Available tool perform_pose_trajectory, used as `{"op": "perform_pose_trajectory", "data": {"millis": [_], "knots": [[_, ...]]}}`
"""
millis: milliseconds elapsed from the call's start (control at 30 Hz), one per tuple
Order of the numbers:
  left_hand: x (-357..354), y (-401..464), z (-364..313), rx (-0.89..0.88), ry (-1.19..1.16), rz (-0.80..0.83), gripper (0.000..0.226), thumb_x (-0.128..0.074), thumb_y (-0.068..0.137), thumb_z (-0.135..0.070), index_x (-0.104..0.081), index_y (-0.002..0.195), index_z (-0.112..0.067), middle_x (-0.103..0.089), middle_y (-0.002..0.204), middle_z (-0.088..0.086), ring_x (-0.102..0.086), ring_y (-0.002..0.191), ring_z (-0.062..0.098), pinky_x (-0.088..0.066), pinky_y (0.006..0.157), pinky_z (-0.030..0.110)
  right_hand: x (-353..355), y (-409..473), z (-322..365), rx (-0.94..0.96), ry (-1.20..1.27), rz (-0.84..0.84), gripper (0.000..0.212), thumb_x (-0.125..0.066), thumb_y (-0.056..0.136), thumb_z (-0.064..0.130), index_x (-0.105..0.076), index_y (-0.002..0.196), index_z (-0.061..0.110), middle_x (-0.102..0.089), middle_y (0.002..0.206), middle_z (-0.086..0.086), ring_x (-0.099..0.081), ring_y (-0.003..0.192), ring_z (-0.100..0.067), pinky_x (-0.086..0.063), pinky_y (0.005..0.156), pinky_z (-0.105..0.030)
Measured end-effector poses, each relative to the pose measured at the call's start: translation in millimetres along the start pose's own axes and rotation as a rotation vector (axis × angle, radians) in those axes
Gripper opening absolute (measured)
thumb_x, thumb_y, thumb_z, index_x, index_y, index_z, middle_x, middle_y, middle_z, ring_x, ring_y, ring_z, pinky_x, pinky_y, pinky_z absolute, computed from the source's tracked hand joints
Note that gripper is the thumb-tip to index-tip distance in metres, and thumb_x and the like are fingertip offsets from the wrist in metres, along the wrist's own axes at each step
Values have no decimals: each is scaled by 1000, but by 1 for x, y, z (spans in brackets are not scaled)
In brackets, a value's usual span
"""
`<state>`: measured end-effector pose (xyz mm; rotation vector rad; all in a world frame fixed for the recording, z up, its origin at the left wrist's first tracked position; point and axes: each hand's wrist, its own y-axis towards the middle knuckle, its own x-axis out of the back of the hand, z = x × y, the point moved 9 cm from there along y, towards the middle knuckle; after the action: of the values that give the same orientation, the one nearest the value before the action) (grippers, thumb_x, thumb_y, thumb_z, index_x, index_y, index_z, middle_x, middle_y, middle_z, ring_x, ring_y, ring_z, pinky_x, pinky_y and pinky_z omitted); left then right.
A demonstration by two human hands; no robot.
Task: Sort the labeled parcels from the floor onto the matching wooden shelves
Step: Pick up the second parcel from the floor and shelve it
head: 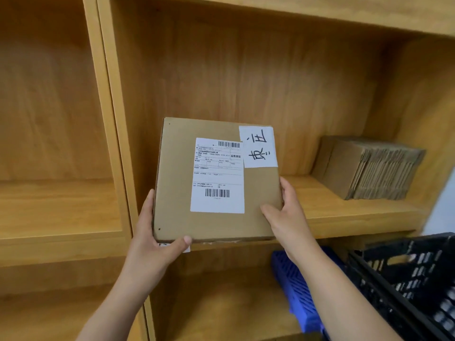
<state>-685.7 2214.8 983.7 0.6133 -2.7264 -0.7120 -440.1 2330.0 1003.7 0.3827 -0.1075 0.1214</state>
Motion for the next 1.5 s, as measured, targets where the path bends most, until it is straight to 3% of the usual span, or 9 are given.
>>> {"op": "perform_pose_trajectory", "data": {"millis": [167,400,567,700,867,1000,1133,1233,1500], "knots": [[0,21,18,10,23,-64,100,-81,63,-29,-17,132,-59,-38,131,-25,-43,117,3,-42,77,12,-5,24,3,9,-54,-3,67,-54,83,14,-27,138,40,-50,107,35,-53,89,22,-47,61,-5],[-6,36,28,26,76,-139,91,-77,71,-24,-20,137,-48,-33,142,-15,-36,126,7,-39,97,28,-13,45,-9,-7,-100,16,67,-51,87,19,-19,143,39,-42,108,39,-48,91,25,-44,66,-5],[-10,46,6,-76,171,-180,50,-69,78,-20,-51,114,-49,-28,142,-18,-29,123,-4,-39,94,21,-21,55,-6,86,-217,57,47,-48,90,20,-40,134,34,-39,143,8,-39,127,-6,-35,105,-29],[-12,54,6,-65,203,-190,26,-66,81,-17,-68,101,-33,-43,136,-13,-32,131,6,-36,105,42,-25,67,-11,133,-332,83,31,-46,91,28,-54,119,37,-35,148,3,-23,137,-3,-23,99,-21],[-10,60,2,-140,265,-261,34,-66,80,-8,-64,94,-39,-52,125,-9,-32,132,7,-21,103,17,-29,80,-15,168,-361,84,24,-46,91,27,-61,109,35,-40,145,2,-23,134,3,-21,83,0],[-13,64,-2,-199,407,-284,36,-64,81,-7,-62,96,-40,-55,119,-12,-30,130,9,-16,100,14,-34,84,-14,200,-345,92,20,-47,91,29,-64,99,36,-43,140,1,-26,126,6,-21,77,8],[-22,65,-8,-275,590,-250,32,-65,81,-9,-68,105,-30,-59,116,-16,-29,131,9,-25,108,34,-38,83,-10,238,-381,108,20,-56,86,41,-63,104,36,-38,137,11,-38,120,13,-26,75,5],[-26,65,-7,-265,667,-208,38,-72,76,-12,-67,111,-28,-62,118,-13,-34,127,9,-30,106,54,-39,80,-14,210,-415,154,50,-71,64,53,-60,112,42,-27,142,18,-32,111,15,-24,81,-2],[-28,77,-11,-302,821,-164,35,-70,78,-15,-67,112,-23,-67,116,-2,-49,122,23,-21,112,48,-44,84,-3,257,-527,130,52,-75,66,45,-62,115,36,-39,141,10,-33,131,-11,-29,101,-25]]}}
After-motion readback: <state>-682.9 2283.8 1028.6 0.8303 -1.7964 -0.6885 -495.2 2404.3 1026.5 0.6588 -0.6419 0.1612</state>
